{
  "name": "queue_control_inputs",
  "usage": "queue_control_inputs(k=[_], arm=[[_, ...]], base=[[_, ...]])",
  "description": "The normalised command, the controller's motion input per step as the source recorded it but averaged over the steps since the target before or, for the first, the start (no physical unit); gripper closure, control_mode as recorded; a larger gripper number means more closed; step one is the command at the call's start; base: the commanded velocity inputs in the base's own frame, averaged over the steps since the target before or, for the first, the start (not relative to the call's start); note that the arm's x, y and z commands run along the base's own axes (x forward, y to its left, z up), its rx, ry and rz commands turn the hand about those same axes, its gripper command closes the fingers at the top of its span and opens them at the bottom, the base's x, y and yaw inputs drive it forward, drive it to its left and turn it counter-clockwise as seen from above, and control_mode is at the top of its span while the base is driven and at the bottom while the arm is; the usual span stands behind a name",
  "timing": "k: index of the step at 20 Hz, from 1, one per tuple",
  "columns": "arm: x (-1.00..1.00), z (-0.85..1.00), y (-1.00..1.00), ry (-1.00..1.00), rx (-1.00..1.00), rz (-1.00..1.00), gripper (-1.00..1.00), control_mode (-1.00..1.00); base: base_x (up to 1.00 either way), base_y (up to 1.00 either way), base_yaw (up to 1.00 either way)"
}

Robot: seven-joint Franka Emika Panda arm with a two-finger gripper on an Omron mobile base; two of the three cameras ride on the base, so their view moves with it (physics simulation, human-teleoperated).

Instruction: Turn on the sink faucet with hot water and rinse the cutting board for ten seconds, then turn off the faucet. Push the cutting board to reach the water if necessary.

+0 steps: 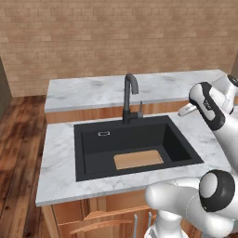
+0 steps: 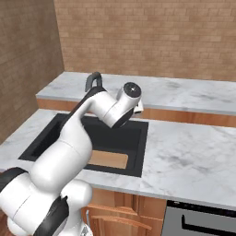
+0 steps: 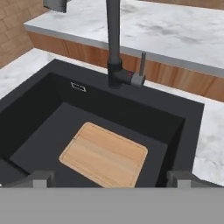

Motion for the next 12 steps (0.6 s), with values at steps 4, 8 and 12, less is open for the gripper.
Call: queue_control_inputs(k=[4,8,12], arm=[[0.33,-0.18,0.0,-0.03,0.0,0.0,-1.0,-1.0],[0.32,-0.22,0.0,-0.04,0.0,0.0,-1.0,-1.0],[0.39,-0.26,0.0,-0.08,0.0,0.0,-1.0,-1.0]], base=[[0.0,0.0,0.0],[0.0,0.0,0.0],[0.0,0.0,0.0]])
